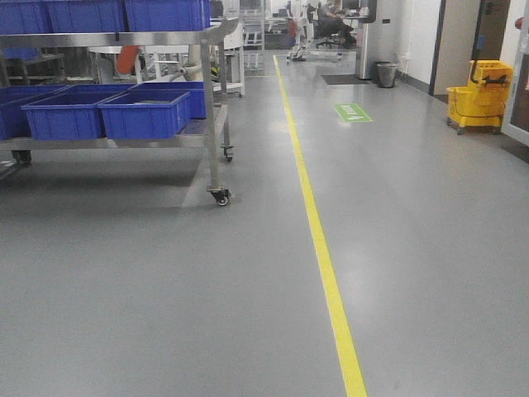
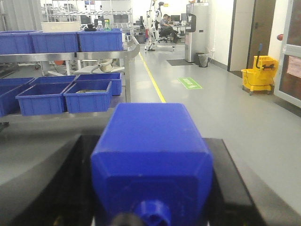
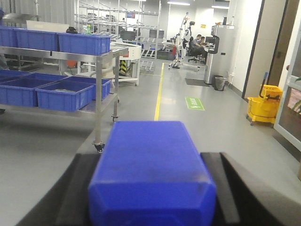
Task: Pick and sort blue part to right shelf
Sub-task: 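Drive the base away from the table holding both blue parts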
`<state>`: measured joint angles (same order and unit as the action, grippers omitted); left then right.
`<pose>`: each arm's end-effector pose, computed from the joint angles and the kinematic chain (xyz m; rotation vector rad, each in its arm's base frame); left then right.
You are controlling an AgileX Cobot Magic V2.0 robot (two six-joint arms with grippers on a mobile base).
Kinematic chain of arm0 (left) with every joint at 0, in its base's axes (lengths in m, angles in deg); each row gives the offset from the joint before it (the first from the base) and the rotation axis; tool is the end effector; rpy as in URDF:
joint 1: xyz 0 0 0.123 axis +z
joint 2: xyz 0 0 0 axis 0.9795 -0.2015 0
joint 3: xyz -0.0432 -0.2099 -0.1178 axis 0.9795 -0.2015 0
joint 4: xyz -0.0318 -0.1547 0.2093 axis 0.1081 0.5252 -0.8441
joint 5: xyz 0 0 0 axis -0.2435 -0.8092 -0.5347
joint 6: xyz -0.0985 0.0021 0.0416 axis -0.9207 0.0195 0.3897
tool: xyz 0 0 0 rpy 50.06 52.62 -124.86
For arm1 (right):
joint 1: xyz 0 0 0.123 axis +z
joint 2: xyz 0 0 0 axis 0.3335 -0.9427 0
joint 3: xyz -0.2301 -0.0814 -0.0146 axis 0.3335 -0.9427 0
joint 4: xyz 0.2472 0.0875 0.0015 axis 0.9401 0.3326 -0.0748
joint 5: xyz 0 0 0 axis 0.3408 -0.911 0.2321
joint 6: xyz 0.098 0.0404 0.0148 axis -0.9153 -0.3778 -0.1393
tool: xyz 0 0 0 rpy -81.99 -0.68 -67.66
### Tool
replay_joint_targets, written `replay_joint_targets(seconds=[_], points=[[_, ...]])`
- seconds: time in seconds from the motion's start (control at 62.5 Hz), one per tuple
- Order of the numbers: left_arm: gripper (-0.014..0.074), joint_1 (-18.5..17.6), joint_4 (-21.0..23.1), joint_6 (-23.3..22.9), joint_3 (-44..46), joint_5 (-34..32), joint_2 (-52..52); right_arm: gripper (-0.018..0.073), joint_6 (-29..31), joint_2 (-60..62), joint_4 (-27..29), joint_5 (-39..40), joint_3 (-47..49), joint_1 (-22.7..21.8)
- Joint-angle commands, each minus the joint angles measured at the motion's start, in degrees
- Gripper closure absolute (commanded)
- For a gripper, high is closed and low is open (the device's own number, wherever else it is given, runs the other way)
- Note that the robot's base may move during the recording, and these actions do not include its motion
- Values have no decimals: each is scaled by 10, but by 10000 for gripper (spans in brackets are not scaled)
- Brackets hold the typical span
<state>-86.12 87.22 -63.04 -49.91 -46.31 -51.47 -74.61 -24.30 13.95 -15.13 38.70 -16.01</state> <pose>0.1164 -0.0167 0.3346 0.1286 1.5297 -0.0956 0.1310 0.0080 0.2909 -0.0693 1.4360 0.0209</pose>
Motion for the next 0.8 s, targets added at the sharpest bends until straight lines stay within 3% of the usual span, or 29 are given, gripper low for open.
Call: replay_joint_targets(seconds=[0.0, 0.784], points=[[211, 0, 1, 0, 17, -53, -9, 203, 4, -5, -5, 52, 18, -4], [211, 0, 1, 0, 17, -53, -9, 203, 4, -5, -5, 51, 18, -4]])
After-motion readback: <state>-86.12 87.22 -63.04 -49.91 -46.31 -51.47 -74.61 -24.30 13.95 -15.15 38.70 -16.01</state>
